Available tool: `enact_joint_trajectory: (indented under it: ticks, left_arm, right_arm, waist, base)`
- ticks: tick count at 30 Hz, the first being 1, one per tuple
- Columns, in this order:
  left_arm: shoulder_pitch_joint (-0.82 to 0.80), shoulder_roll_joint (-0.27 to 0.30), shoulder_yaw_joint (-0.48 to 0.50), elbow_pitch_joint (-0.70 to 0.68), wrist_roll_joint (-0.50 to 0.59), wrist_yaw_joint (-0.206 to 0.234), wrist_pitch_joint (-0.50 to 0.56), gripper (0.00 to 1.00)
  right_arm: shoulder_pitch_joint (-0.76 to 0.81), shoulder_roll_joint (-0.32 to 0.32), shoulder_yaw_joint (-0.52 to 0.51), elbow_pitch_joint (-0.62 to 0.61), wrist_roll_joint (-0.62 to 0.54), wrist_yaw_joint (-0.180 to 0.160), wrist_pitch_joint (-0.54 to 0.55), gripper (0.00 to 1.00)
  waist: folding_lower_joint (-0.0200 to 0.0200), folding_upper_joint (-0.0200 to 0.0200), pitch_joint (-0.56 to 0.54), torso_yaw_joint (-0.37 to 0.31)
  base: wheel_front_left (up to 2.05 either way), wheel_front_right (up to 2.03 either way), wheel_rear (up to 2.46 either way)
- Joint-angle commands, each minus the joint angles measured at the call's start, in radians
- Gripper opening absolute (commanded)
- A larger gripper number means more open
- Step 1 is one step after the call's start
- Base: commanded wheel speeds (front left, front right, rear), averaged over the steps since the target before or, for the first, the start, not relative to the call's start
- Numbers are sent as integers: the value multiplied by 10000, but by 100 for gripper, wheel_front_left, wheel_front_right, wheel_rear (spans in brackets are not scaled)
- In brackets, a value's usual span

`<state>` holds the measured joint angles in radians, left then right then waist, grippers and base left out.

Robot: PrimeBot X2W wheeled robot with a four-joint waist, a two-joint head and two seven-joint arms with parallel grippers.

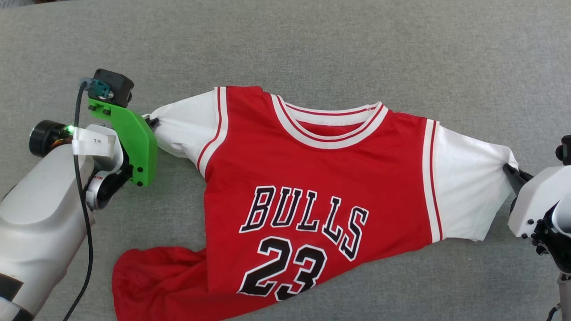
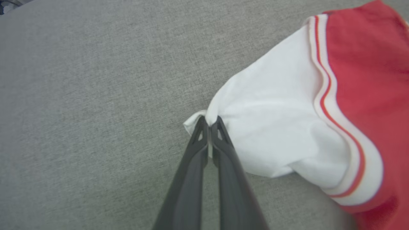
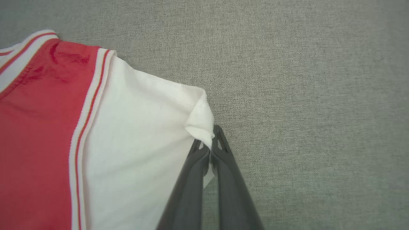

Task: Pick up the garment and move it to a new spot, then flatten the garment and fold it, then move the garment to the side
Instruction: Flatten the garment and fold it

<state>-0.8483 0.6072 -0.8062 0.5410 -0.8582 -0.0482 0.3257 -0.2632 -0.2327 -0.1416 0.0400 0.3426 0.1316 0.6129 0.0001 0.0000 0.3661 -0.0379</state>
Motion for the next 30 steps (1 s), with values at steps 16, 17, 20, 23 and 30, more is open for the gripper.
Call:
enact_joint_trajectory:
  ticks: [16, 17, 20, 23, 30]
  left_arm:
    - [-2377, -275, 1361, 1401, 454, 1207, -2513, 0]
    - [-2675, -335, 1456, 1568, 486, 1253, -2693, 0]
    - [-3505, -433, 1700, 1963, 540, 1258, -3134, 0]
    - [-4438, -451, 2006, 2313, 527, 1193, -3566, 0]
    - [-6352, -287, 2512, 2880, 701, 1202, -4560, 0]
  right_arm:
    - [-4006, -844, 738, 1801, -382, -9, -1299, 0]
    - [-4522, -874, 780, 2059, -403, -9, -1451, 0]
    - [-5980, -899, 899, 2755, -455, -9, -1911, 0]
    - [-7593, -837, 892, 3511, -371, -9, -2442, 0]
    - [-10739, -966, 1047, 5005, -843, -9, -3592, 0]
  waist:
    - [-1, 0, -663, 313]
    - [-1, 0, -598, 297]
    - [-1, 0, -361, 233]
    - [-1, 0, -57, 154]
    - [-1, 0, 637, 49]
  base:
    - [0, 0, 0]
    - [0, 0, 0]
    - [0, 0, 0]
    - [0, 0, 0]
    - [0, 0, 0]
